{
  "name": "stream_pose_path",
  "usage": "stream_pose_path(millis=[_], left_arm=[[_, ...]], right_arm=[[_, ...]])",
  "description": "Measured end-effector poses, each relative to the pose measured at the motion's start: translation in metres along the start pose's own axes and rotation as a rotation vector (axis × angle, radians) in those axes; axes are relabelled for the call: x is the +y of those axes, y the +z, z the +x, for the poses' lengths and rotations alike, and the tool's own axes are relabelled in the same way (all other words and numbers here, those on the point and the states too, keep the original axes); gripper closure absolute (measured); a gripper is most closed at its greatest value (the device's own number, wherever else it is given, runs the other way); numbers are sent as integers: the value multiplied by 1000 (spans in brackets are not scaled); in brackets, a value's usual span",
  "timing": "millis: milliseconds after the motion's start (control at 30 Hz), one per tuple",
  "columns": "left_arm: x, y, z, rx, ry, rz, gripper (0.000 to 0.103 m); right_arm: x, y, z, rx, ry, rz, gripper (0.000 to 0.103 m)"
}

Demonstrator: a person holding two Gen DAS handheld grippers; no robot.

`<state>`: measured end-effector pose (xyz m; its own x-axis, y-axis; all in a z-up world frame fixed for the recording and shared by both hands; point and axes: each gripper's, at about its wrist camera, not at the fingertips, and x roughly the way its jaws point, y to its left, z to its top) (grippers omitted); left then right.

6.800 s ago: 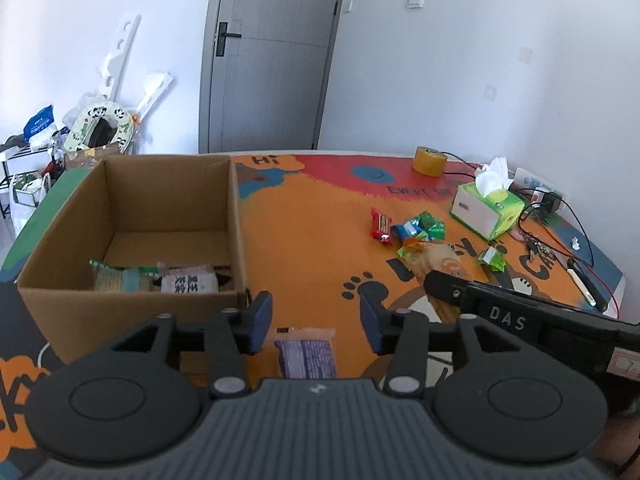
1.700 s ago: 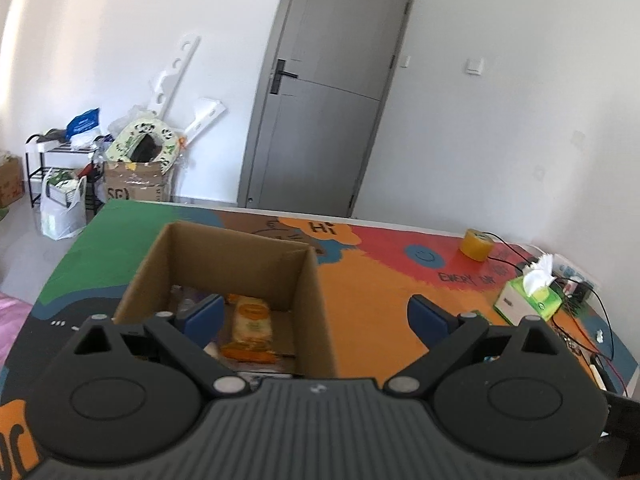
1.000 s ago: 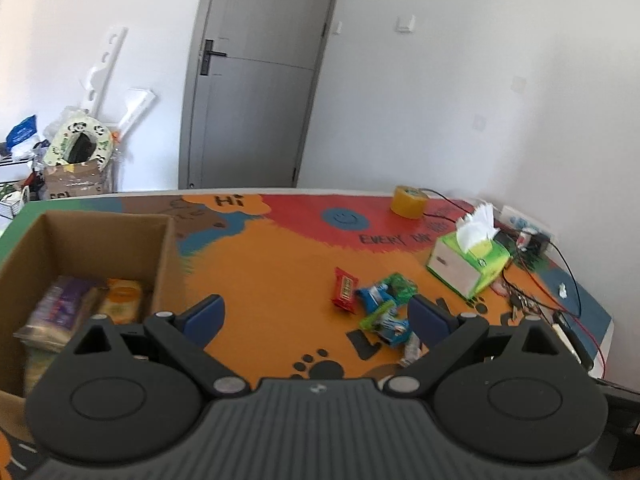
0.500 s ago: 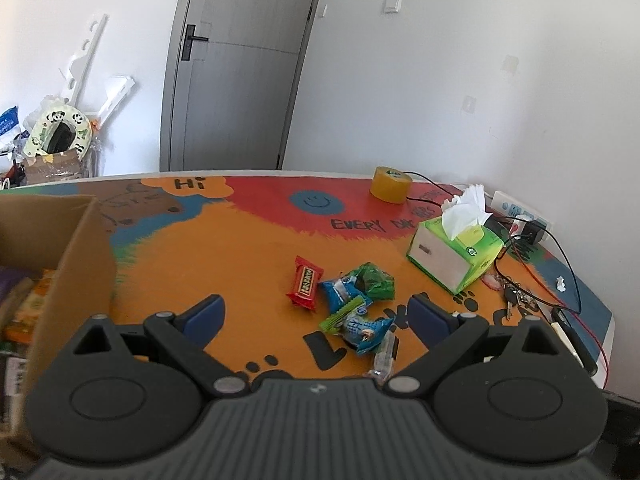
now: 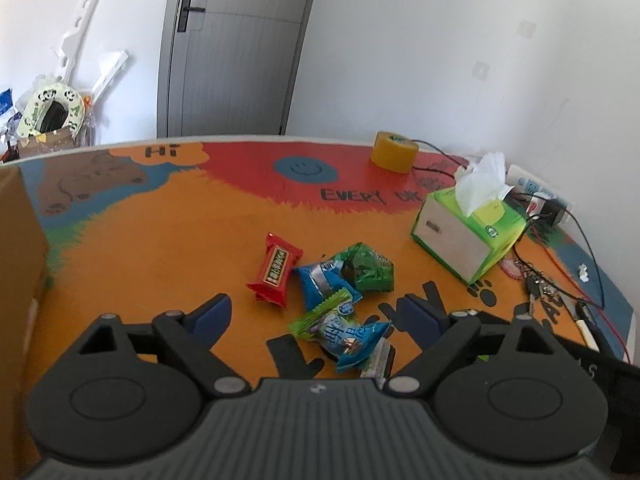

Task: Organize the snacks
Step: 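Grasp the blue-and-green packet with the left tool while the right tool grasps the green packet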

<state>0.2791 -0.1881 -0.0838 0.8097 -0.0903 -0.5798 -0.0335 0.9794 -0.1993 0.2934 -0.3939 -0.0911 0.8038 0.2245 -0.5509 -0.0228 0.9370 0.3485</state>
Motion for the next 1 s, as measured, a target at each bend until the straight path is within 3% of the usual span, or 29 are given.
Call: stream_pose_path(millis=[267,367,433,500,633,700,1000], left_arm=[[-8,-5,27,22,27,-1,24],[-8,-8,35,44,30,-8,36],[-6,-10,38,53,28,-17,48],[-6,-12,38,39,30,-16,55],[-1,-13,36,28,15,-22,57],[2,-13,31,17,13,-28,57],[17,-14,-1,-8,-11,-69,57]], right_arm=[[-9,4,26,21,-11,16,27],[-4,6,29,18,-22,-7,28],[-2,7,32,21,-24,-16,33],[1,7,33,24,-32,-31,52],[0,4,28,16,1,-12,60],[-2,2,24,12,11,3,71],[6,-14,0,1,48,36,72]])
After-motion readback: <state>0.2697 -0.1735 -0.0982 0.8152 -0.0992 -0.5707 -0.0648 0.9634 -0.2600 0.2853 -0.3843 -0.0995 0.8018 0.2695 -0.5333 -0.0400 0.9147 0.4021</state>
